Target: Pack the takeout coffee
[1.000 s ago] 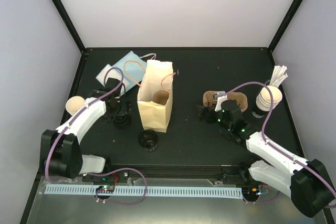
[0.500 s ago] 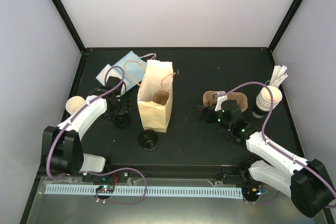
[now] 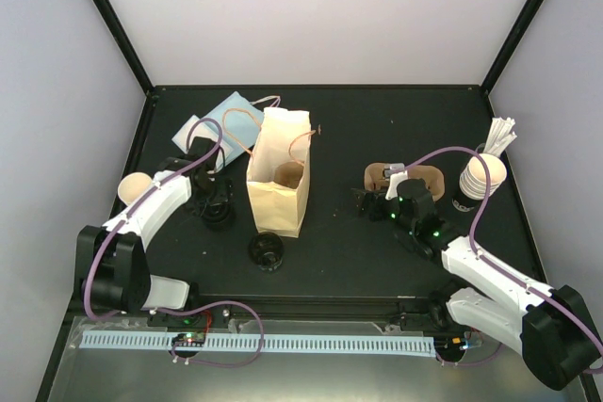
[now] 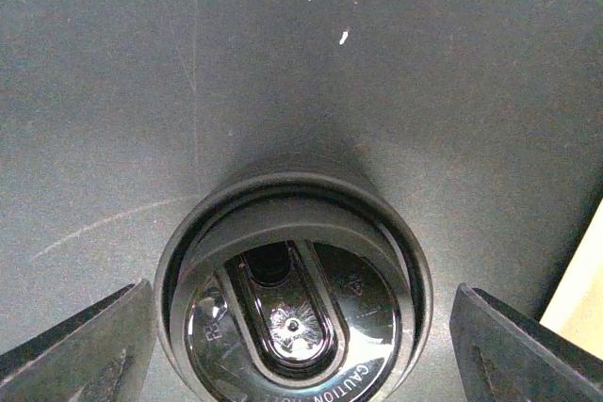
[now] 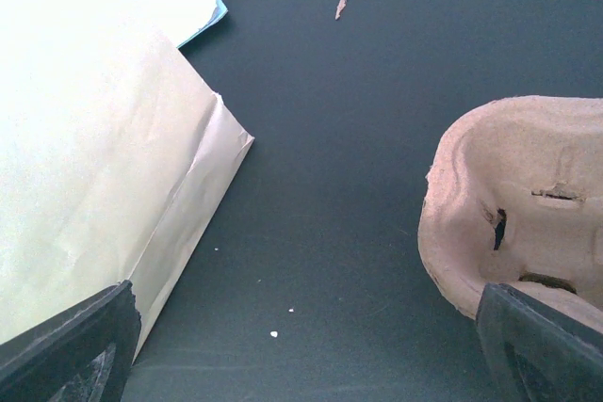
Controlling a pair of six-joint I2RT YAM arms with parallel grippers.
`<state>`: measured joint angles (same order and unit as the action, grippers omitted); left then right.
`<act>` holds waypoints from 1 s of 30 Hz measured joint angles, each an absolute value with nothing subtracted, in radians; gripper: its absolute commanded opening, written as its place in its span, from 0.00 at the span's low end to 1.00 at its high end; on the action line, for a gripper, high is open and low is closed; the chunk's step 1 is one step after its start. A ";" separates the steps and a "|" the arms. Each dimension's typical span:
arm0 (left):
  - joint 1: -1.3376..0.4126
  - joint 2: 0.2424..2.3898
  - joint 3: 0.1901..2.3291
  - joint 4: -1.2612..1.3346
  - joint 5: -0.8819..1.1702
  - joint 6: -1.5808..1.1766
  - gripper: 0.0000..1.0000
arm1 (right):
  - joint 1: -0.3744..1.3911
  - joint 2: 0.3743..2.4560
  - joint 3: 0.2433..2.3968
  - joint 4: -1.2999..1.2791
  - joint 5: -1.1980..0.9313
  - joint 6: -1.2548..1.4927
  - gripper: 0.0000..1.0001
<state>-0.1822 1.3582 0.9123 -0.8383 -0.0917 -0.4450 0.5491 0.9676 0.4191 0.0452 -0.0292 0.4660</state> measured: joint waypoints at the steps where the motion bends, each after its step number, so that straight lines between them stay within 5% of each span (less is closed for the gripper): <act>1: -0.182 1.360 0.912 -0.838 -0.092 -0.445 0.88 | 0.549 0.968 0.419 0.045 -0.029 0.466 1.00; 19: -0.178 1.409 0.914 -0.838 -0.089 -0.448 0.78 | 0.549 0.970 0.419 0.045 -0.029 0.466 1.00; 30: -0.178 1.422 0.915 -0.840 -0.089 -0.449 0.87 | 0.549 0.970 0.419 0.045 -0.029 0.466 1.00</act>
